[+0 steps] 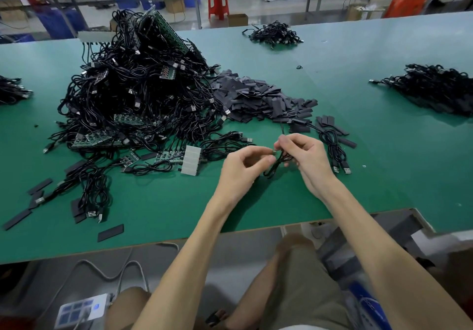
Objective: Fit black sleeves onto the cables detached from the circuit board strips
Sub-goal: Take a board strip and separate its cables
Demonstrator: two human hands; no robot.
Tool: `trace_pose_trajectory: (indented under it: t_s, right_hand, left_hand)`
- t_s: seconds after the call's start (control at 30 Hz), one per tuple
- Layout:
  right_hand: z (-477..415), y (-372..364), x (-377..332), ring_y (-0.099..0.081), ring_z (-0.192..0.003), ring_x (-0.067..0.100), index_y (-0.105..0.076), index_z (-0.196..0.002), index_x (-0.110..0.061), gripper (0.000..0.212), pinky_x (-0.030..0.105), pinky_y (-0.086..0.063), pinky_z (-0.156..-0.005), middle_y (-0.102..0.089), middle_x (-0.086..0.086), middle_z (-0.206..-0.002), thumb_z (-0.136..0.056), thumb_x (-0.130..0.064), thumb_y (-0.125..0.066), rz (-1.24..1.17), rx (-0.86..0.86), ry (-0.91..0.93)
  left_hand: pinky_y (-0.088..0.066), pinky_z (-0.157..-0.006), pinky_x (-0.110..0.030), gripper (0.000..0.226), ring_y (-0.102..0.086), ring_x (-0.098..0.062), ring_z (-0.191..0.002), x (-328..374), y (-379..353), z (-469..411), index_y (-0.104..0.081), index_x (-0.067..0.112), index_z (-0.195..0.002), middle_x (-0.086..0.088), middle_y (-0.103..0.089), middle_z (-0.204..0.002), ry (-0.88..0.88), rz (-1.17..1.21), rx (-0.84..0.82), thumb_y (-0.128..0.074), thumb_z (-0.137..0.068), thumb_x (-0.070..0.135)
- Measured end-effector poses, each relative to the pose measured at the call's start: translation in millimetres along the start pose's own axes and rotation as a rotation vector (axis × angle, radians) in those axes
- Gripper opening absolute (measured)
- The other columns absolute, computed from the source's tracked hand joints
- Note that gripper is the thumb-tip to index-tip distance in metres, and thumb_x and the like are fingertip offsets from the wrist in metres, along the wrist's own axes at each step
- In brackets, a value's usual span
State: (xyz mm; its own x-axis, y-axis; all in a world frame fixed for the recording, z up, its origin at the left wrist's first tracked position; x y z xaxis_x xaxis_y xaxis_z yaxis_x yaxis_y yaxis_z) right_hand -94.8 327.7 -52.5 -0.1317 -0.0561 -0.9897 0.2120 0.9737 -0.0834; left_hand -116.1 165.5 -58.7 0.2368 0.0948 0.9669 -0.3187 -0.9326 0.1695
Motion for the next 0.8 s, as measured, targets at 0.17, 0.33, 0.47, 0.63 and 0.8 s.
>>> trace_pose_trajectory:
  t_s: [0.17, 0.33, 0.47, 0.63, 0.8]
  right_hand:
    - [-2, 2, 2, -0.065, -0.08, 0.011, -0.076, -0.083, -0.01, 0.018, 0.031, -0.05, -0.075, -0.074, 0.002, -0.083, -0.096, -0.021, -0.069, -0.038, 0.015, -0.003]
    - [-5, 3, 4, -0.065, -0.076, 0.015, -0.075, -0.09, -0.004, 0.03, 0.028, -0.054, -0.068, -0.074, 0.008, -0.086, -0.105, -0.022, -0.056, -0.051, 0.06, -0.016]
    - [-8, 8, 12, -0.065, -0.069, 0.014, -0.073, -0.085, -0.008, 0.042, 0.027, -0.055, -0.064, -0.074, 0.005, -0.077, -0.108, -0.035, -0.049, -0.017, 0.104, -0.044]
    - [-8, -23, 19, -0.06, -0.062, 0.009, -0.071, -0.065, -0.027, 0.037, 0.035, -0.046, -0.067, -0.067, -0.015, -0.06, -0.097, -0.01, -0.062, 0.353, -0.067, -0.008]
    - [-11, -27, 25, -0.065, -0.084, 0.014, -0.065, -0.079, -0.016, 0.024, 0.043, -0.046, -0.075, -0.071, -0.006, -0.079, -0.095, 0.0, -0.055, 0.634, -0.14, -0.022]
  left_hand:
    - [-0.047, -0.062, -0.025, 0.015, -0.059, -0.006, -0.064, -3, -12, 1, -0.075, 0.03, -0.097, 0.011, -0.07, -0.086, -0.021, -0.27, -0.069, -0.081, -0.084, 0.035]
    - [-0.046, -0.06, -0.026, 0.005, -0.058, -0.007, -0.059, 0, -8, 1, -0.075, 0.023, -0.09, 0.008, -0.07, -0.075, 0.035, -0.126, -0.017, -0.074, -0.089, 0.018]
    - [-0.048, -0.055, -0.02, 0.006, -0.063, -0.012, -0.058, 25, -5, -3, -0.073, 0.01, -0.095, 0.002, -0.069, -0.069, 0.027, 0.051, -0.009, -0.072, -0.093, 0.015]
    - [-0.048, -0.05, -0.024, 0.012, -0.061, -0.013, -0.053, 78, -24, -38, -0.073, 0.012, -0.096, -0.001, -0.07, -0.074, -0.04, 0.019, -0.005, -0.076, -0.09, 0.021]
    - [-0.062, -0.064, -0.035, 0.019, -0.07, -0.02, -0.062, 86, -77, -65, -0.072, 0.003, -0.098, -0.009, -0.075, -0.078, 0.043, 0.001, -0.141, -0.078, -0.09, 0.02]
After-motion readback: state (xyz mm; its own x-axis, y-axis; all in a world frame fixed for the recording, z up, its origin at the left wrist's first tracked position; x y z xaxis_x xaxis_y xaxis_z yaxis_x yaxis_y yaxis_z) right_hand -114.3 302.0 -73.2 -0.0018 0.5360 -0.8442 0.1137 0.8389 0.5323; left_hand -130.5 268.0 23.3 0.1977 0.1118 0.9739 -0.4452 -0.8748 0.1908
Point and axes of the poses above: each hand's wrist, its own z-axis away from the middle knuckle, its own y-axis out of the back of the hand, x = y × z, the point moved 10 cm from there along -z, towards the middle knuckle
